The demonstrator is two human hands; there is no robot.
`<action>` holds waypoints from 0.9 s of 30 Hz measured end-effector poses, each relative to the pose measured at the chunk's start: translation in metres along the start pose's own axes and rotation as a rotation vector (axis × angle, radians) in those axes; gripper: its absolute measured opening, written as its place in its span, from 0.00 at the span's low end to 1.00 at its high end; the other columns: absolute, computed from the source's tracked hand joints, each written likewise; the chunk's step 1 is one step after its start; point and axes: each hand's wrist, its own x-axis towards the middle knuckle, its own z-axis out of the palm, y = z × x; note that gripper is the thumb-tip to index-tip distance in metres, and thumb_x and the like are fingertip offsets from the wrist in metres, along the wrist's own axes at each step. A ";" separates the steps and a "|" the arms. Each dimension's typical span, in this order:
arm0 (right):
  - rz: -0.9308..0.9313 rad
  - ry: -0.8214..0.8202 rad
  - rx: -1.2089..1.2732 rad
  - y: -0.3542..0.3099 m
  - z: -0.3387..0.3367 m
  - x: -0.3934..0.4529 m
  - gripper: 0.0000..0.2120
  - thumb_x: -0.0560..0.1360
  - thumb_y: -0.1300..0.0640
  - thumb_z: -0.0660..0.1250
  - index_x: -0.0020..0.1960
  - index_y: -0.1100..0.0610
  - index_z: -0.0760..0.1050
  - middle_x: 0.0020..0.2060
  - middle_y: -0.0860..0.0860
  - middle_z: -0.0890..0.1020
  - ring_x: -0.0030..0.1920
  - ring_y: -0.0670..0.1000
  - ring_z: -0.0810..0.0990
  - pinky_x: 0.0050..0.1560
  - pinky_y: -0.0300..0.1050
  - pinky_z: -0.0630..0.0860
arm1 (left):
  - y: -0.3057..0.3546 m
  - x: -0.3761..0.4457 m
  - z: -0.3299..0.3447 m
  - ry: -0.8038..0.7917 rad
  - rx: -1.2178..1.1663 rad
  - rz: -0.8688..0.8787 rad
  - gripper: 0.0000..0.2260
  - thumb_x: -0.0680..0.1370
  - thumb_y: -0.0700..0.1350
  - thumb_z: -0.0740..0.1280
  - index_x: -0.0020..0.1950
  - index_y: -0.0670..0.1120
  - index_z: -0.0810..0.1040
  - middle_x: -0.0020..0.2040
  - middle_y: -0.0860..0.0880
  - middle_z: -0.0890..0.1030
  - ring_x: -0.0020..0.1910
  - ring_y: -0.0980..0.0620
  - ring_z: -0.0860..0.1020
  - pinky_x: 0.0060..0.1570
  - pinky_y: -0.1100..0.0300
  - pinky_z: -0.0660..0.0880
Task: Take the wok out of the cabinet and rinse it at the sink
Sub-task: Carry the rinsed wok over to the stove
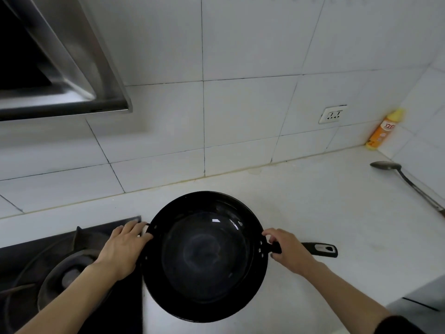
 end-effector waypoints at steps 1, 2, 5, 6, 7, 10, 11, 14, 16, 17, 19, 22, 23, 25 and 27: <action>0.011 0.004 -0.006 -0.001 0.002 -0.005 0.25 0.70 0.61 0.73 0.63 0.45 0.71 0.48 0.46 0.77 0.47 0.46 0.76 0.51 0.41 0.76 | 0.003 -0.001 -0.001 0.032 -0.025 0.023 0.26 0.71 0.43 0.66 0.69 0.57 0.70 0.75 0.50 0.64 0.76 0.45 0.57 0.72 0.49 0.59; 0.023 0.007 -0.013 -0.002 0.005 -0.011 0.25 0.70 0.60 0.73 0.63 0.45 0.71 0.48 0.46 0.77 0.47 0.45 0.77 0.51 0.41 0.76 | 0.007 -0.002 -0.002 0.061 -0.052 0.047 0.25 0.71 0.42 0.66 0.67 0.56 0.73 0.74 0.49 0.66 0.75 0.45 0.60 0.70 0.49 0.62; 0.066 0.004 -0.035 -0.008 0.011 -0.028 0.26 0.69 0.55 0.75 0.64 0.45 0.71 0.47 0.45 0.77 0.46 0.46 0.77 0.51 0.41 0.76 | 0.020 -0.006 -0.002 0.141 -0.145 0.122 0.23 0.66 0.36 0.68 0.59 0.52 0.80 0.65 0.49 0.76 0.68 0.45 0.71 0.63 0.48 0.71; 0.085 0.003 -0.033 -0.012 0.013 -0.034 0.26 0.69 0.54 0.75 0.64 0.45 0.71 0.47 0.45 0.76 0.46 0.46 0.77 0.51 0.40 0.76 | 0.024 -0.008 -0.001 0.171 -0.170 0.139 0.21 0.65 0.36 0.69 0.56 0.51 0.82 0.61 0.49 0.79 0.64 0.45 0.74 0.59 0.48 0.73; 0.103 0.008 -0.025 -0.015 0.016 -0.040 0.26 0.69 0.53 0.76 0.64 0.45 0.71 0.46 0.45 0.76 0.46 0.46 0.76 0.51 0.40 0.75 | 0.028 -0.010 0.000 0.188 -0.189 0.152 0.18 0.66 0.37 0.70 0.54 0.51 0.82 0.59 0.50 0.80 0.62 0.45 0.76 0.57 0.48 0.74; 0.136 0.040 0.006 -0.029 0.029 -0.059 0.27 0.67 0.50 0.77 0.63 0.46 0.72 0.46 0.44 0.76 0.45 0.45 0.76 0.49 0.39 0.75 | 0.041 -0.014 0.007 0.254 -0.237 0.192 0.09 0.72 0.44 0.70 0.51 0.49 0.82 0.54 0.51 0.81 0.55 0.46 0.78 0.51 0.51 0.76; 0.143 0.050 0.011 -0.034 0.033 -0.064 0.27 0.67 0.49 0.77 0.63 0.46 0.72 0.46 0.44 0.76 0.45 0.45 0.76 0.48 0.39 0.74 | 0.046 -0.015 0.010 0.283 -0.257 0.210 0.07 0.73 0.46 0.69 0.50 0.49 0.82 0.52 0.51 0.81 0.53 0.46 0.78 0.49 0.51 0.75; 0.169 0.067 0.032 -0.047 0.044 -0.079 0.27 0.66 0.46 0.76 0.62 0.46 0.71 0.46 0.45 0.76 0.44 0.44 0.76 0.46 0.38 0.74 | 0.058 -0.020 0.014 0.293 -0.273 0.244 0.11 0.76 0.53 0.62 0.50 0.50 0.81 0.50 0.52 0.80 0.51 0.48 0.77 0.50 0.53 0.74; 0.170 0.075 0.049 -0.056 0.050 -0.087 0.27 0.67 0.45 0.76 0.62 0.47 0.72 0.46 0.45 0.76 0.44 0.45 0.76 0.46 0.39 0.75 | 0.066 -0.023 0.016 0.263 -0.258 0.256 0.16 0.77 0.56 0.56 0.50 0.51 0.80 0.50 0.53 0.80 0.52 0.49 0.76 0.52 0.53 0.73; 0.163 0.082 0.050 -0.060 0.053 -0.091 0.26 0.67 0.44 0.75 0.62 0.47 0.72 0.46 0.46 0.76 0.44 0.45 0.76 0.47 0.40 0.75 | 0.070 -0.024 0.017 0.243 -0.255 0.262 0.16 0.77 0.56 0.55 0.51 0.51 0.80 0.51 0.53 0.79 0.53 0.49 0.76 0.53 0.53 0.72; 0.135 0.096 0.025 -0.065 0.058 -0.097 0.24 0.70 0.42 0.72 0.63 0.47 0.72 0.47 0.45 0.76 0.46 0.44 0.75 0.49 0.39 0.74 | 0.078 -0.027 0.019 0.208 -0.257 0.273 0.13 0.79 0.56 0.58 0.53 0.52 0.78 0.53 0.54 0.78 0.55 0.50 0.75 0.55 0.54 0.70; 0.034 0.148 -0.008 -0.067 0.060 -0.101 0.17 0.76 0.43 0.65 0.62 0.49 0.75 0.52 0.45 0.74 0.54 0.45 0.72 0.56 0.39 0.71 | 0.088 -0.032 0.020 0.164 -0.249 0.292 0.11 0.78 0.54 0.59 0.55 0.54 0.77 0.54 0.54 0.77 0.56 0.52 0.74 0.57 0.56 0.69; -0.008 0.164 -0.032 -0.066 0.058 -0.101 0.15 0.78 0.45 0.63 0.61 0.49 0.76 0.54 0.46 0.73 0.56 0.46 0.71 0.58 0.39 0.70 | 0.091 -0.035 0.020 0.156 -0.251 0.294 0.11 0.78 0.53 0.59 0.56 0.53 0.77 0.53 0.53 0.77 0.56 0.51 0.74 0.57 0.56 0.69; -0.066 0.169 -0.112 -0.062 0.055 -0.098 0.14 0.78 0.50 0.62 0.63 0.49 0.75 0.58 0.45 0.72 0.61 0.46 0.69 0.63 0.39 0.66 | 0.096 -0.040 0.020 0.144 -0.257 0.282 0.11 0.76 0.49 0.60 0.56 0.53 0.77 0.53 0.53 0.78 0.55 0.50 0.74 0.57 0.56 0.69; -0.084 0.155 -0.149 -0.057 0.050 -0.094 0.19 0.77 0.50 0.63 0.67 0.49 0.72 0.62 0.45 0.71 0.65 0.46 0.66 0.67 0.39 0.62 | 0.104 -0.044 0.019 0.128 -0.247 0.254 0.13 0.73 0.47 0.61 0.56 0.53 0.78 0.53 0.53 0.78 0.54 0.50 0.74 0.56 0.56 0.70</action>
